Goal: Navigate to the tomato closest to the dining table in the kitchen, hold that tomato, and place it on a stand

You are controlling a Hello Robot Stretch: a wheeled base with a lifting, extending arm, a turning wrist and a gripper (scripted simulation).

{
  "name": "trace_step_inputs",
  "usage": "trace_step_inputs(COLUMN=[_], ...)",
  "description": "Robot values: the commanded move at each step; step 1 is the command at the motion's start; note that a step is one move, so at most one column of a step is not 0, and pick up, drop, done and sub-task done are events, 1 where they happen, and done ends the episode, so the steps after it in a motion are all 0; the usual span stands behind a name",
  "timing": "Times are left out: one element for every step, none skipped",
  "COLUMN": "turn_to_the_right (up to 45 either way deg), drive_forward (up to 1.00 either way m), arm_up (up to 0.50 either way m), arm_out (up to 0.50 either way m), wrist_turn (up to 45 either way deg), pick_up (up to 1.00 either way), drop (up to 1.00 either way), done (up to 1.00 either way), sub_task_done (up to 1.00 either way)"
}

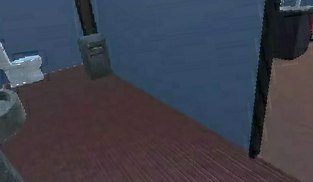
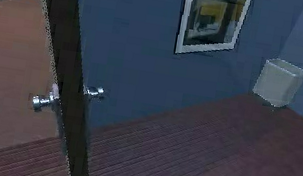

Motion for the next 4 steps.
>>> trace_step_inputs(turn_to_the_right=[0.0,15.0,0.0,45.0], drive_forward=[0.55,0.00,0.40,0.00], arm_up=[0.00,0.00,0.00,0.00], arm_out=[0.00,0.00,0.00,0.00], wrist_turn=[0.0,0.0,0.0,0.0], pick_up=[0.00,0.00,0.00,0.00], drop=[0.00,0.00,0.00,0.00], done=[0.00,0.00,0.00,0.00], sub_task_done=[0.00,0.00,0.00,0.00])
